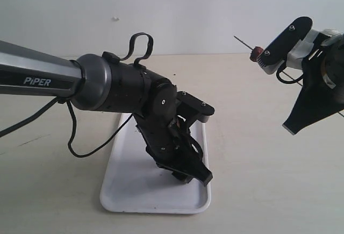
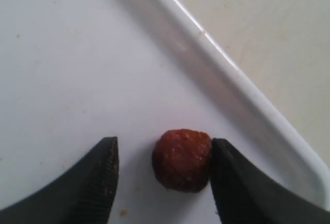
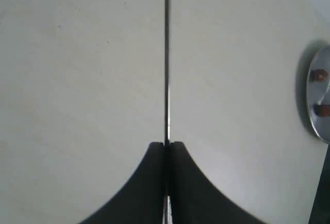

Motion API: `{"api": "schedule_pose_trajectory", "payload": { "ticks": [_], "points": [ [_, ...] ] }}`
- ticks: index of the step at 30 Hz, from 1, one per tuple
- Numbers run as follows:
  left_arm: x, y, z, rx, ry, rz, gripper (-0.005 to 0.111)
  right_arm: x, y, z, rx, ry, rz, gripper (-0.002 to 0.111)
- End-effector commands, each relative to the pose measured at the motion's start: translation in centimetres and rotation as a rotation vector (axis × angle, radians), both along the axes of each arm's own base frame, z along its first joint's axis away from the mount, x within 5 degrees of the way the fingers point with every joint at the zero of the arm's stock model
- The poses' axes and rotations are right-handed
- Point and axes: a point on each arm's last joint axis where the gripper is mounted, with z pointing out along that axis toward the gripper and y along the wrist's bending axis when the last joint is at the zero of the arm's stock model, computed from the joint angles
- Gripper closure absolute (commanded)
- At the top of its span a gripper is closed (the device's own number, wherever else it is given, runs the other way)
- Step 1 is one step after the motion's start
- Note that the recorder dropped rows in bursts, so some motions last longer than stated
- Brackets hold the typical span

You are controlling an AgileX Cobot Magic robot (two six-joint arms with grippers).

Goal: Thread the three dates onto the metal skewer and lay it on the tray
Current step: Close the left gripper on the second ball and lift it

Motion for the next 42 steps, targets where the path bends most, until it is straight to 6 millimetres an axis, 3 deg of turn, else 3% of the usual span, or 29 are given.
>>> {"api": "schedule_pose_trajectory", "payload": {
  "ticks": [1,6,16,21,30,42],
  "points": [
    [-0.3,-0.2,-0.4,0.010,0.016,0.005,0.065,0.0,-0.2,0.1,-0.006,-0.004,0.003,0.108],
    [-0.2,-0.1,-0.4,0.012,0.013,0.001,0.060,0.0,-0.2,0.1,-0.006,-0.004,0.003,0.108],
    [-0.3,-0.1,-0.4,0.016,0.016,-0.002,0.063,0.0,-0.2,0.1,-0.006,-0.004,0.003,0.108],
    [-0.3,-0.1,-0.4,0.017,0.017,-0.002,0.070,0.0,-0.2,0.1,-0.006,-0.008,0.000,0.108],
    [-0.3,-0.1,-0.3,0.021,0.009,-0.012,0.070,0.0,-0.2,0.2,-0.007,-0.018,-0.009,0.108],
    [0.0,1.4,2.7,0.134,-0.092,-0.119,0.070,-1.2,-1.5,2.3,-0.059,-0.086,-0.094,0.108]
  ]
}}
